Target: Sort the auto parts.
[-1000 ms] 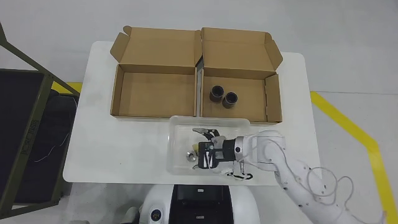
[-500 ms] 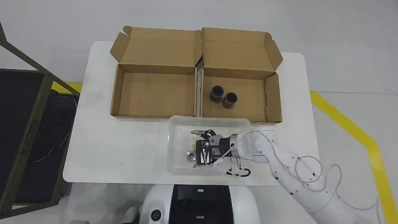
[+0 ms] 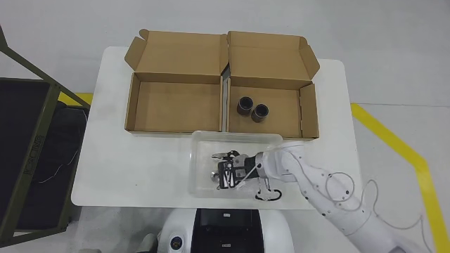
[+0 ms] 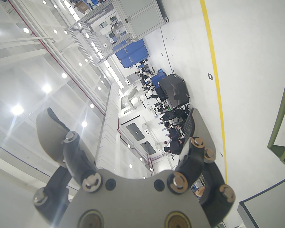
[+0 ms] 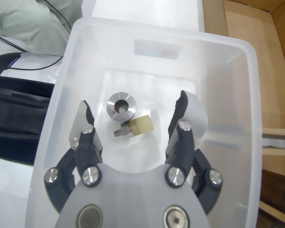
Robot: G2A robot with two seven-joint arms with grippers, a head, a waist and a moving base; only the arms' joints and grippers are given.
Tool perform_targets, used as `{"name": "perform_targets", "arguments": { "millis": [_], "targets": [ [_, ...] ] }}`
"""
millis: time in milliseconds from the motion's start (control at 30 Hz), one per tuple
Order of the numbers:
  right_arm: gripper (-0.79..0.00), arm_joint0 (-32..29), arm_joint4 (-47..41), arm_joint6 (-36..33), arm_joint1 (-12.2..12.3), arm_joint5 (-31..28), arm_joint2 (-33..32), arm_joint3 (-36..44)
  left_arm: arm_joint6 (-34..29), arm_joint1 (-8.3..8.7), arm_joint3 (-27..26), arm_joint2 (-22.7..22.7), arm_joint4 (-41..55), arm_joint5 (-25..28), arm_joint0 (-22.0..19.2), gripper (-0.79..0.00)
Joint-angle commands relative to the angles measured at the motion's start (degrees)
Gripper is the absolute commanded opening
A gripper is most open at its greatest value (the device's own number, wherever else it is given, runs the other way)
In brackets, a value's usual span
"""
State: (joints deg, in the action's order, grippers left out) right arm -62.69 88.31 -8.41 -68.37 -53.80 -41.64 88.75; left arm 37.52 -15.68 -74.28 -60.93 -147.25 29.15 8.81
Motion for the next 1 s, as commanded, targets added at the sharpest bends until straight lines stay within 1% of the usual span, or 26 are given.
{"name": "perform_targets", "arguments": {
  "millis": [0,167,233,433,500,567,700,800,867,967],
  "targets": [
    [-0.132,0.27,0.21,0.09,-0.21,-0.07,0.85,-0.74,0.0,0.0,0.0,0.0,0.0,0.0,0.0,0.0],
    [-0.16,1.05,0.64,0.22,-0.78,0.28,2.72,-2.31,0.0,0.0,0.0,0.0,0.0,0.0,0.0,0.0],
    [-0.185,1.39,0.91,0.44,-0.98,0.63,3.25,-2.84,0.0,0.0,0.0,0.0,0.0,0.0,0.0,0.0],
    [-0.299,2.11,1.99,1.04,-1.38,1.59,4.38,-4.09,0.0,0.0,0.0,0.0,0.0,0.0,0.0,0.0],
    [-0.317,2.3,2.32,1.08,-1.48,1.84,4.65,-4.43,0.0,0.0,0.0,0.0,0.0,0.0,0.0,0.0],
    [-0.354,2.45,2.58,1.11,-1.55,2.05,4.82,-4.6,0.0,0.0,0.0,0.0,0.0,0.0,0.0,0.0],
    [-0.471,2.73,3.35,1.55,-1.65,2.75,5.04,-4.63,0.0,0.0,0.0,0.0,0.0,0.0,0.0,0.0],
    [-0.69,2.85,3.95,1.67,-1.62,3.34,4.92,-4.31,0.0,0.0,0.0,0.0,0.0,0.0,0.0,0.0],
    [-0.785,2.85,4.25,1.69,-1.55,3.89,4.61,-3.81,0.0,0.0,0.0,0.0,0.0,0.0,0.0,0.0],
    [-0.785,2.68,4.59,1.72,-1.36,4.43,4.0,-2.81,0.0,0.0,0.0,0.0,0.0,0.0,0.0,0.0]
  ]
}}
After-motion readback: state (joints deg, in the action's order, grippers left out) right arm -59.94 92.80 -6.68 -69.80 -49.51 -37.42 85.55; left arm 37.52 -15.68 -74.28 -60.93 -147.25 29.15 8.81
